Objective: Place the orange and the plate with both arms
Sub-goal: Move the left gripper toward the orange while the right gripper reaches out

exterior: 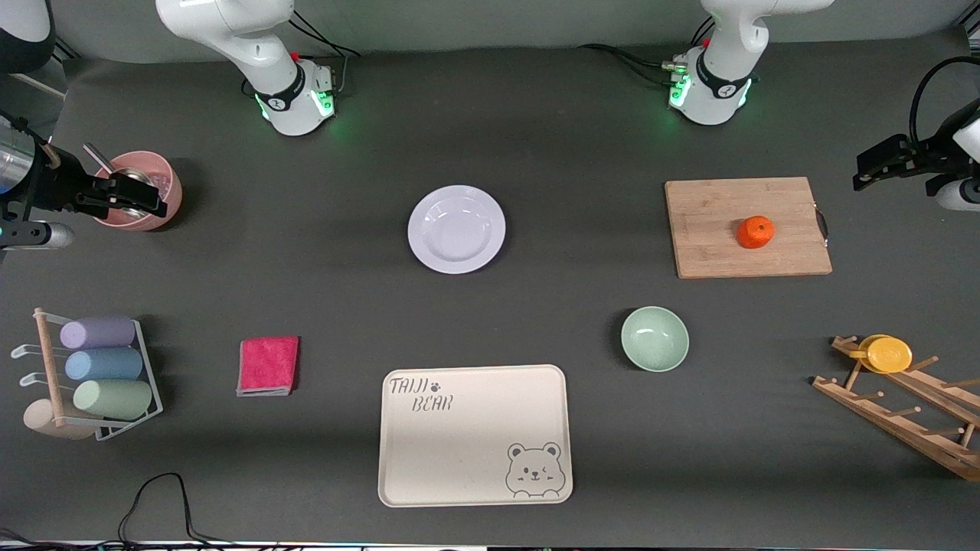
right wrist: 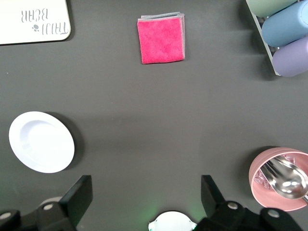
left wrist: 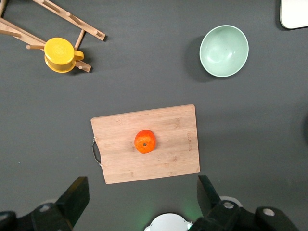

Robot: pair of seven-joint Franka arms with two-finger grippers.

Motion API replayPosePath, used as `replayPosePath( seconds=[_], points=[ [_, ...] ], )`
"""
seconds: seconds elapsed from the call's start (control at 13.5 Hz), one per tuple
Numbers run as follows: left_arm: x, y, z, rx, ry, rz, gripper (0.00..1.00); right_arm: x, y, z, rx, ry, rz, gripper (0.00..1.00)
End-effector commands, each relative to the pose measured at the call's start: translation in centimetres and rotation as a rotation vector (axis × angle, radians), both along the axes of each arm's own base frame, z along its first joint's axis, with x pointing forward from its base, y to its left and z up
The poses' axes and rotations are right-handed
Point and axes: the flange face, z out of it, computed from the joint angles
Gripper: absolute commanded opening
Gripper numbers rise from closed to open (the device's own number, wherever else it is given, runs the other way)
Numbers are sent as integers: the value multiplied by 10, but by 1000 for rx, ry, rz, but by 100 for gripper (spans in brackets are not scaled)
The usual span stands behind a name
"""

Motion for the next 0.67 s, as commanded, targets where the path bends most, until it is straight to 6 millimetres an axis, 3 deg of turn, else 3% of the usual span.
replayPosePath(
  seconds=[0.0, 0.37, 0.59],
  points=[
    [-6, 0, 4, 16, 4, 10, 100, 2, 2, 4, -21, 15, -19, 100],
    [-10, 4, 2, 18, 22, 13, 100, 2, 3, 4, -21, 17, -16, 100],
    [-39, 10, 25, 22, 30, 20, 100, 0, 3, 0, -21, 35, -16, 100]
  ],
)
